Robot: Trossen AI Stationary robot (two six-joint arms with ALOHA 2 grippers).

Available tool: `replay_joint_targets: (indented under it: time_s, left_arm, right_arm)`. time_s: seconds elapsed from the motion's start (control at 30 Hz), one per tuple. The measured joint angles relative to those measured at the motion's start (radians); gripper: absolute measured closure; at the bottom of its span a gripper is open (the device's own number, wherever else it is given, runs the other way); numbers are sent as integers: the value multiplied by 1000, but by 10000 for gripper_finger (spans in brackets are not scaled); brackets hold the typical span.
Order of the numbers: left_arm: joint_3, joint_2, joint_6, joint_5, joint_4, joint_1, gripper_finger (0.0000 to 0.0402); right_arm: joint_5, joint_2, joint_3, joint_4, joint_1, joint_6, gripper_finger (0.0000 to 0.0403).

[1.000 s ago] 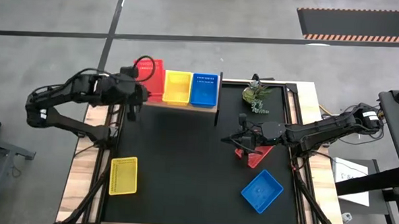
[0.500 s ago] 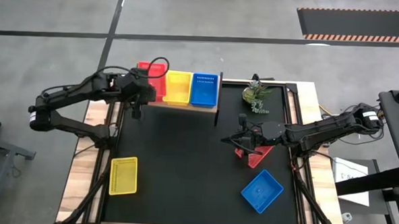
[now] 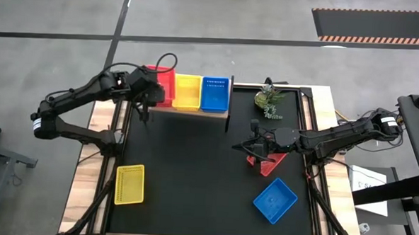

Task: Stack baskets on shelf by color
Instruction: Stack the left red bin on top of the red bin on the shelf, then stack the yellow bin on top of the yellow bins on the shelf

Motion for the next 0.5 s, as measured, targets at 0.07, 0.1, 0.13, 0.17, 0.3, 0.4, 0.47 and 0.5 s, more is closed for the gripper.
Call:
replay_joint_targets:
  time_s: [0.07, 0.1, 0.13, 0.17, 0.3, 0.4, 0.47, 0.5]
  left_arm:
    - [0, -1, 1, -1, 0, 1, 399]
    - [0, 0, 1, -1, 0, 2, 396]
    - [0, 0, 1, -2, 0, 2, 392]
    - [0, 0, 2, -2, 0, 4, 387]
    - [0, 0, 5, -15, 0, 8, 365]
    - [-1, -1, 10, -20, 0, 12, 350]
    - [-1, -1, 22, -20, 0, 14, 342]
    - [-1, -1, 23, -21, 0, 15, 339]
  right_arm:
    - [0, 0, 0, 0, 0, -1, 394]
    - [0, 0, 0, 0, 0, -1, 394]
    - [0, 0, 0, 0, 0, -2, 394]
    - [0, 0, 0, 0, 0, -2, 394]
    - [0, 0, 0, 0, 0, -5, 394]
    - [0, 0, 0, 0, 0, -6, 394]
    - [0, 0, 0, 0, 0, -6, 394]
    - [0, 0, 0, 0, 0, -6, 394]
